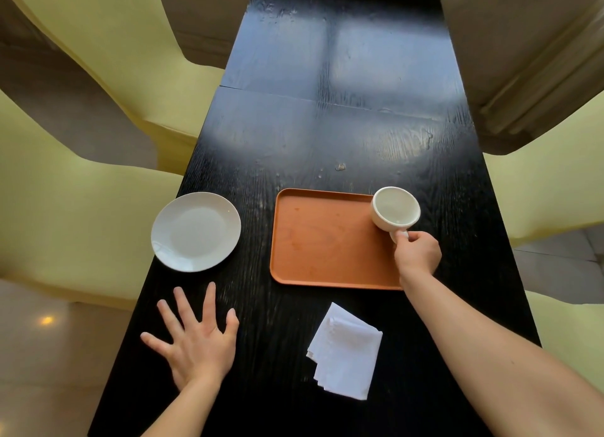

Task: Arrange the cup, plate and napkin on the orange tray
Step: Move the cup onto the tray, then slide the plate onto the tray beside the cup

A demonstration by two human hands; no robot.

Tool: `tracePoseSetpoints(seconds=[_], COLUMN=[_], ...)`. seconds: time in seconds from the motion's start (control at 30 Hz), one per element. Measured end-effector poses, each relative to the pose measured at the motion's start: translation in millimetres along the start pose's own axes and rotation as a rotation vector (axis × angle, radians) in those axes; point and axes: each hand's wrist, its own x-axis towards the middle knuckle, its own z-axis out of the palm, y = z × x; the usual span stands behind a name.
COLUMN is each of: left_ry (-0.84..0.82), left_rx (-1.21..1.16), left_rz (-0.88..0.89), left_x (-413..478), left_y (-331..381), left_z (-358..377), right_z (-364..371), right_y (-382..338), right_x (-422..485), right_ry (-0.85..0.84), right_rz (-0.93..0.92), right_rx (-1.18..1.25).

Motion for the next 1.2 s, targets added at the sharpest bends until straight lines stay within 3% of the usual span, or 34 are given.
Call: tracePoseSetpoints(seconds=[0.27, 0.43, 0.9, 1.2], left_ry=[0.01, 0.007, 0.04, 0.064], left_rx=[-0.016, -0.014, -0.038, -0.053], left_rz=[-0.002, -0.003, 0.003, 0.022], left_x=[-0.9, -1.6, 1.0, 1.4], left_y=[0.9, 0.2, -0.9, 0.1], left_z=[-0.9, 1.1, 2.4, 0.3], right_z=[-4.9, -9.4, 72.1, 140.2], right_y=[9.2, 12.8, -42.1, -73.6], right_x=[1.9, -21.3, -120.5, -163.6], right_ry=[-0.078, 0.063, -0.588, -0.735], right_rz=[0.012, -0.233, -0.435, -0.333], right_rx=[-0.018, 0.014, -0.064, -0.185])
